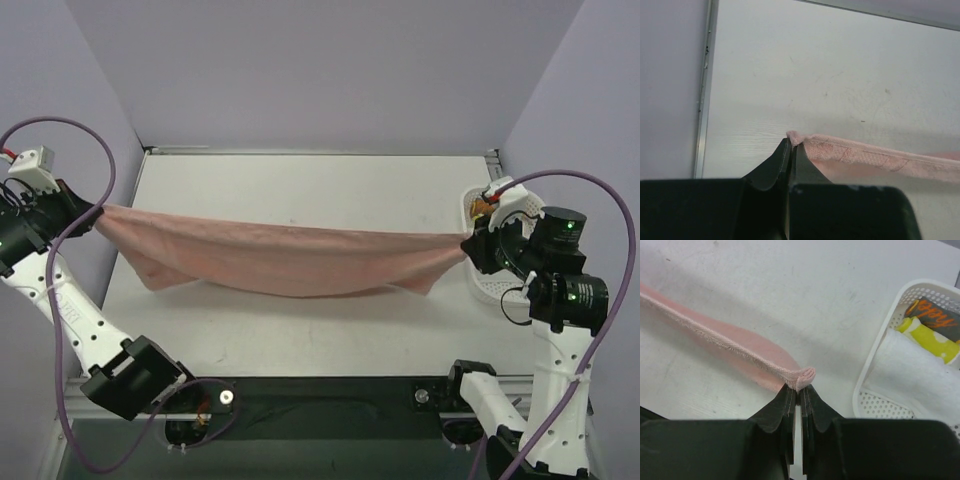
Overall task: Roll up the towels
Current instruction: Flatten the towel
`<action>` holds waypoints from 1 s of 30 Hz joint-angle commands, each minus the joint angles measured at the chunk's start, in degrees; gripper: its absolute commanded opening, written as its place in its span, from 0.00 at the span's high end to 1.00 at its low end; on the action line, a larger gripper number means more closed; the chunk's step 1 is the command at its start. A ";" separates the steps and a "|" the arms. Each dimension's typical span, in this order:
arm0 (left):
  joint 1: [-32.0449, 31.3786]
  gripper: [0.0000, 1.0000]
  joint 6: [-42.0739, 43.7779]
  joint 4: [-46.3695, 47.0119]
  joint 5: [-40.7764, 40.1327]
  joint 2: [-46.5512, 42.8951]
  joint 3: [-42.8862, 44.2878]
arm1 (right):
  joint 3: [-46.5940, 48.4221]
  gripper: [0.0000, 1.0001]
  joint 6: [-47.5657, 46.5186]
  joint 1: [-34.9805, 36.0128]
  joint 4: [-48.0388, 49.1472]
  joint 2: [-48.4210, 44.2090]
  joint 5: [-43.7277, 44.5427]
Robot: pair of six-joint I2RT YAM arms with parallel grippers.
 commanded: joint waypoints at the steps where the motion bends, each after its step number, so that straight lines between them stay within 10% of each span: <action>1: 1.83 1.00 -1.44 7.71 1.80 -4.86 -1.05 | 0.96 1.00 1.61 -0.45 -0.84 -1.19 3.94; 17: -18.82 1.00 -5.93 30.81 -24.39 14.71 -14.06 | 1.31 1.00 3.72 4.82 19.27 36.04 12.65; 30: -25.86 1.00 -4.53 29.43 -25.55 49.26 13.51 | 21.96 1.00 4.60 7.55 25.01 67.18 19.42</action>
